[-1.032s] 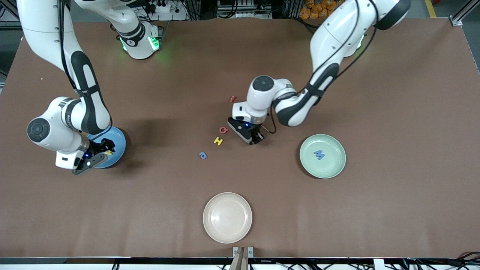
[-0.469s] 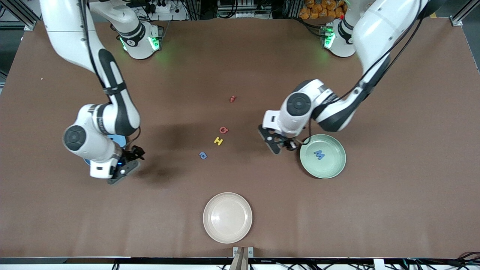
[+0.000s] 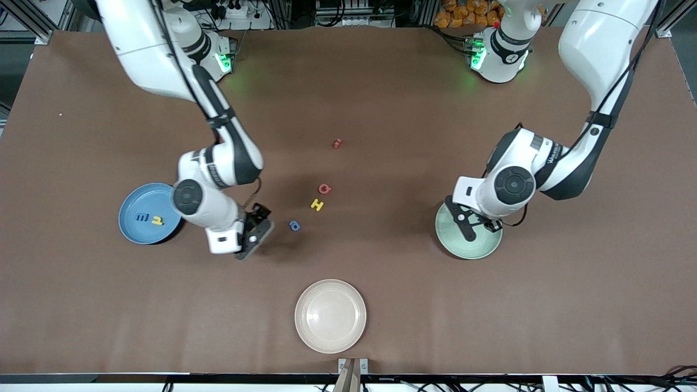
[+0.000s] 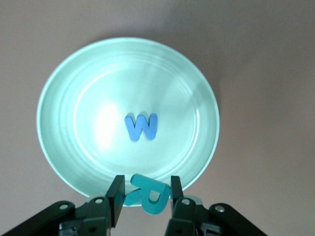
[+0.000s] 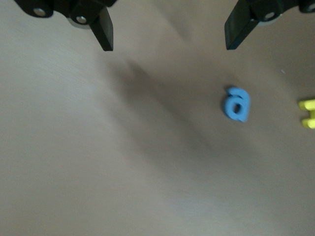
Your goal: Sort upper and lower case letters into plates
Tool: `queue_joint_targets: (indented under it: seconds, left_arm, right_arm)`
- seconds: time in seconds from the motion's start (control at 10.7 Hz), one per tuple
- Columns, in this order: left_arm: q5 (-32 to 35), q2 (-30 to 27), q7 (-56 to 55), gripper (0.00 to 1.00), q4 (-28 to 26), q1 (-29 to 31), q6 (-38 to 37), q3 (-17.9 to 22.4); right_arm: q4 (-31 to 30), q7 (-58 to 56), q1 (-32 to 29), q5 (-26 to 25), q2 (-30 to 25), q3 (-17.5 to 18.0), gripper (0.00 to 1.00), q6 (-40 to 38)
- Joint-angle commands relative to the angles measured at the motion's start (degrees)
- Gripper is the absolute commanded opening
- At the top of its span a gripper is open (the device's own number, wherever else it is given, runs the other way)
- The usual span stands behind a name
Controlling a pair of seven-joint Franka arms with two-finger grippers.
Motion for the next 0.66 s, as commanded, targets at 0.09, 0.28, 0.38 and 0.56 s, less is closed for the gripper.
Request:
queue_joint_targets:
  seconds: [0.09,0.28,0.38,0.56]
  left_arm:
    - [-3.4,-0.74,0.75,1.0,-5.53,-0.75,8.7,2.13]
    - [-8.3,-0.65,0.84,1.0,-5.44,-0.75,10.46,3.96]
    - [-11.55,-0.39,0.84,1.0,-5.18,-1.01,11.16,4.15]
    - [-17.87,1.0,-0.21,1.0,-2.74,-2.32,11.69,4.24]
  right_arm:
    - [5.45,5.92,1.75,0.83,4.89,0.01,1.0,0.11]
    - [5.28,8.82,4.3,0.57,4.9,0.01,1.0,0.2]
    - [5.28,9.01,4.4,0.56,4.98,0.01,1.0,0.2]
    - [5.28,9.01,4.75,0.48,5.59,0.01,1.0,0.73]
